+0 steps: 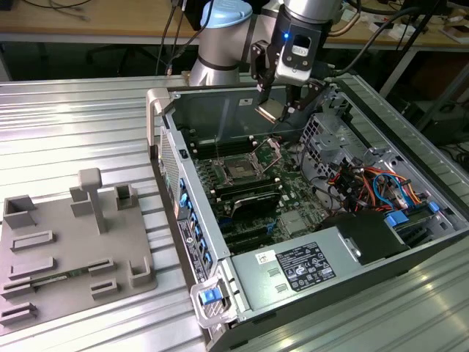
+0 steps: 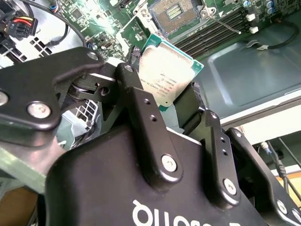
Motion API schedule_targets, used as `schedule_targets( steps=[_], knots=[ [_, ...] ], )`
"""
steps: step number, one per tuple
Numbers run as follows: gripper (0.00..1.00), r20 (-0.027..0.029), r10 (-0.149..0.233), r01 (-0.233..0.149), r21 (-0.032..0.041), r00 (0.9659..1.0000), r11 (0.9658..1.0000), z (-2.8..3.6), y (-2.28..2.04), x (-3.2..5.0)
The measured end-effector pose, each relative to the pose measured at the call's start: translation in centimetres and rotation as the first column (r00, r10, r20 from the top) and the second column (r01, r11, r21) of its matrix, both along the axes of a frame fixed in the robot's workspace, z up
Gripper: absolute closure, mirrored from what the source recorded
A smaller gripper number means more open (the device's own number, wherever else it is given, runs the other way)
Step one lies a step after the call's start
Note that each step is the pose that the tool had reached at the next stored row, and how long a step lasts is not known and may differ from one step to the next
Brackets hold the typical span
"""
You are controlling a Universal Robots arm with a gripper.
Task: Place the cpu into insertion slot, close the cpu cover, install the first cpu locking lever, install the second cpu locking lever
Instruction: 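Place the cpu into insertion slot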
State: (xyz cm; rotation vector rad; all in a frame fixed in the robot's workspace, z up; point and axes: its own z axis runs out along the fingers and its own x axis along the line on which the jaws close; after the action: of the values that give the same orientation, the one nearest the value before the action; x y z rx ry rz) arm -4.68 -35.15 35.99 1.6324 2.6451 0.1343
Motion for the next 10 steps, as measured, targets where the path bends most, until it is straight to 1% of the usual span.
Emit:
schedule_targets(
  steps=[3,10],
  knots=[
    [0.45,0.0,-0.02,0.02,-0.0001,0.9998,0.9998,0.0,0.0,0.0],
    [0.45,0.0,-0.021,0.021,-0.0001,0.9998,0.9998,0.0,0.0,0.0]
  ],
)
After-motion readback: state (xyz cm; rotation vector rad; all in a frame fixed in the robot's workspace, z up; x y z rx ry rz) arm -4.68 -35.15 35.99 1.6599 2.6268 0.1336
